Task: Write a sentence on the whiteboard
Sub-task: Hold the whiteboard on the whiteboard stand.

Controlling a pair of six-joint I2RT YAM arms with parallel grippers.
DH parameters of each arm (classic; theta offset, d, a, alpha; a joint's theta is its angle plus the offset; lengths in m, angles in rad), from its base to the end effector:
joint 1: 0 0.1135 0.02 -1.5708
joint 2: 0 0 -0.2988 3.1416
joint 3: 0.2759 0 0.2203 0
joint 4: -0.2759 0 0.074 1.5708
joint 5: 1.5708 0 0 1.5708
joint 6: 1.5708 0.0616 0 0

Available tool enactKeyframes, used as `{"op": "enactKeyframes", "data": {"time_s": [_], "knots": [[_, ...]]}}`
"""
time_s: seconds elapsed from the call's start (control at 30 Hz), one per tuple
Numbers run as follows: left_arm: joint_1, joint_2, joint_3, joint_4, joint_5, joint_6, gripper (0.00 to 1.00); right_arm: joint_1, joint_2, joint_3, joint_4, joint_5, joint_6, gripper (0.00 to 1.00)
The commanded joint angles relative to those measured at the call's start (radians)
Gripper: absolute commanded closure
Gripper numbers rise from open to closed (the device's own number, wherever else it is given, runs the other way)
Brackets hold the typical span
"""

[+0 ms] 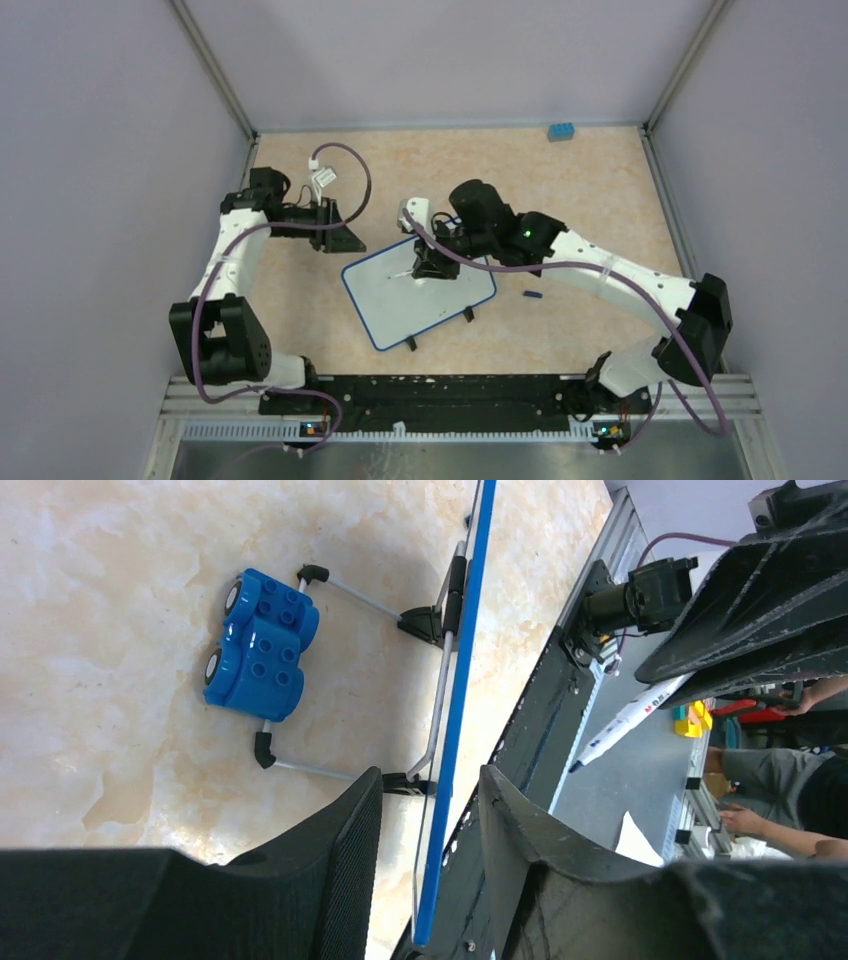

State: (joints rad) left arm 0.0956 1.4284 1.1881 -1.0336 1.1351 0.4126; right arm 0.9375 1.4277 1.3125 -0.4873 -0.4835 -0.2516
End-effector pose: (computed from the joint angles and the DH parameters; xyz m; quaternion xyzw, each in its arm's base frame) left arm 0.2313 -0.0339 0.3215 0.2101 0.8109 -0.4832 0.2544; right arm 0.1549 0.2594 0.3717 -0.5736 0.6495 0.3515 0.3544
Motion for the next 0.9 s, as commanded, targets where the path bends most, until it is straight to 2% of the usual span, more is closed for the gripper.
{"op": "enactKeyframes", "data": {"time_s": [0.0, 0.23, 0.57, 0.63, 0.77, 0.87], "knots": [[0.009, -0.059, -0.044, -0.005, 0.057, 0.047, 0.56, 0.059, 0.018, 0.081, 0.061, 0.144, -0.025, 1.00], [0.009, -0.060, -0.067, 0.016, 0.072, 0.041, 0.63, 0.123, 0.088, 0.158, 0.063, 0.235, -0.007, 1.00], [0.009, -0.044, -0.075, 0.025, 0.086, 0.042, 0.83, 0.174, 0.147, 0.179, 0.065, 0.268, -0.020, 1.00], [0.009, -0.039, -0.076, 0.026, 0.085, 0.044, 0.83, 0.185, 0.151, 0.177, 0.064, 0.273, -0.027, 1.00], [0.009, -0.036, -0.076, 0.021, 0.087, 0.058, 0.68, 0.191, 0.168, 0.190, 0.059, 0.261, -0.026, 1.00], [0.009, -0.030, -0.075, -0.003, 0.089, 0.087, 0.65, 0.192, 0.182, 0.202, 0.055, 0.246, -0.026, 1.00]]}}
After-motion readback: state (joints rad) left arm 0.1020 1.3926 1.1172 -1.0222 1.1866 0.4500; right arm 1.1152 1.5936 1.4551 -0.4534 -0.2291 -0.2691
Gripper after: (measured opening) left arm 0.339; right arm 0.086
